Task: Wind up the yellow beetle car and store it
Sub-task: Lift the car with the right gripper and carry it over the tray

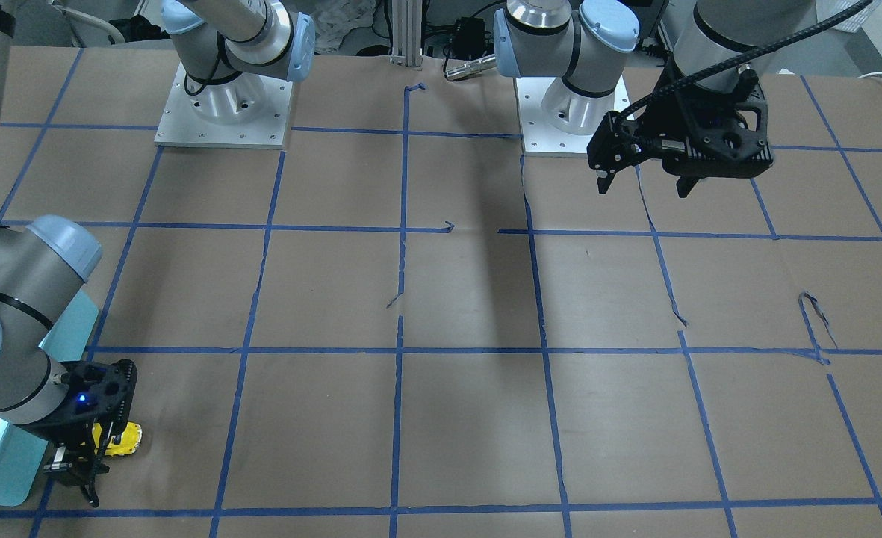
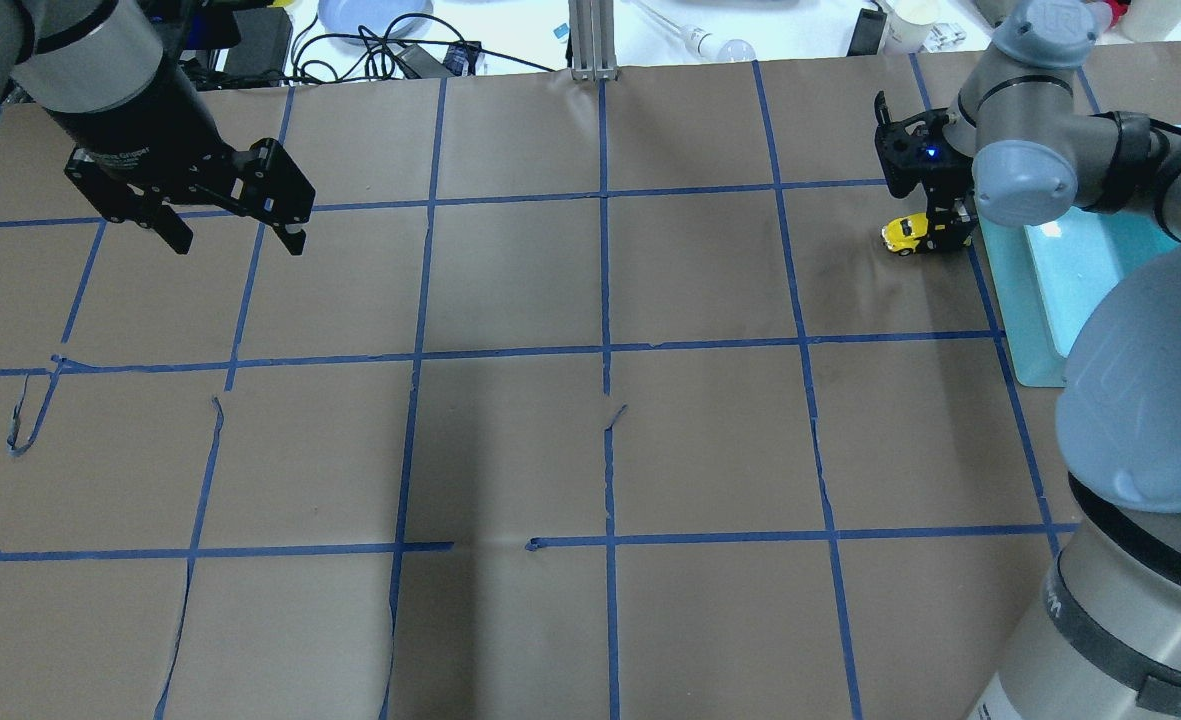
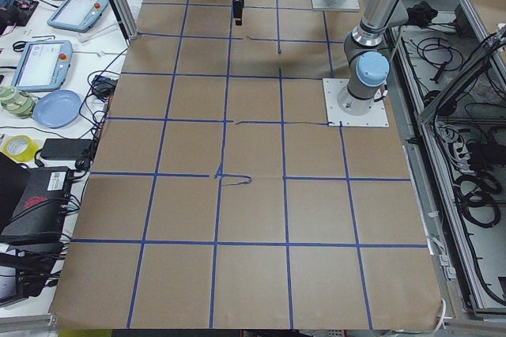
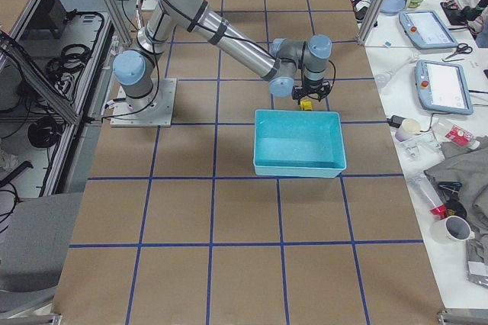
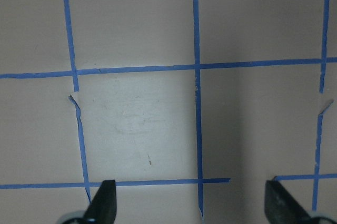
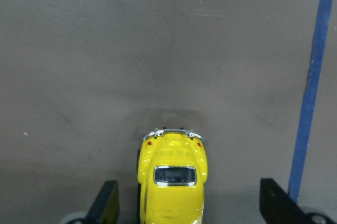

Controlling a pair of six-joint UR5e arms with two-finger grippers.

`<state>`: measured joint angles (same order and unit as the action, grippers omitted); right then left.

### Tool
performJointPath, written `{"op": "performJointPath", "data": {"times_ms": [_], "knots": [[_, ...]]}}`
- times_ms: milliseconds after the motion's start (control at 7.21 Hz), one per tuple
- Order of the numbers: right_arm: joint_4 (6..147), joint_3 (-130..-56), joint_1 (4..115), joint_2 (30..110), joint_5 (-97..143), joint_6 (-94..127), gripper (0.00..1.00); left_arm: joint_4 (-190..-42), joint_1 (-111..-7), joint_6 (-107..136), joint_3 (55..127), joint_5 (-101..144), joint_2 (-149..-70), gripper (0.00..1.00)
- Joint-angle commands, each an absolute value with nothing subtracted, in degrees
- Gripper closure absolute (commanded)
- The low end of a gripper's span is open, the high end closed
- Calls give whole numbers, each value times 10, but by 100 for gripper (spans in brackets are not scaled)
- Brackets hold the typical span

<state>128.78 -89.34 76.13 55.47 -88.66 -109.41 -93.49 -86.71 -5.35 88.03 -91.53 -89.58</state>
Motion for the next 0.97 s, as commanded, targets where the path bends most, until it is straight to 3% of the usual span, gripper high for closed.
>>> {"op": "performJointPath", "data": {"times_ms": [0, 139, 277, 554, 832], "knots": [[1288, -896, 761, 552, -898, -1092, 9, -934, -864, -54, 881, -917, -895, 0], [1288, -896, 760, 550, -898, -1092, 11, -936, -862, -54, 881, -917, -896, 0], [1289, -893, 759, 548, -903, -1081, 22, -933, -861, -54, 880, -914, -896, 0], [1288, -894, 759, 550, -952, -1029, 77, -933, -862, -54, 880, -913, -895, 0], [1279, -895, 762, 565, -949, -966, 95, -931, -862, -53, 891, -912, -894, 0]]}}
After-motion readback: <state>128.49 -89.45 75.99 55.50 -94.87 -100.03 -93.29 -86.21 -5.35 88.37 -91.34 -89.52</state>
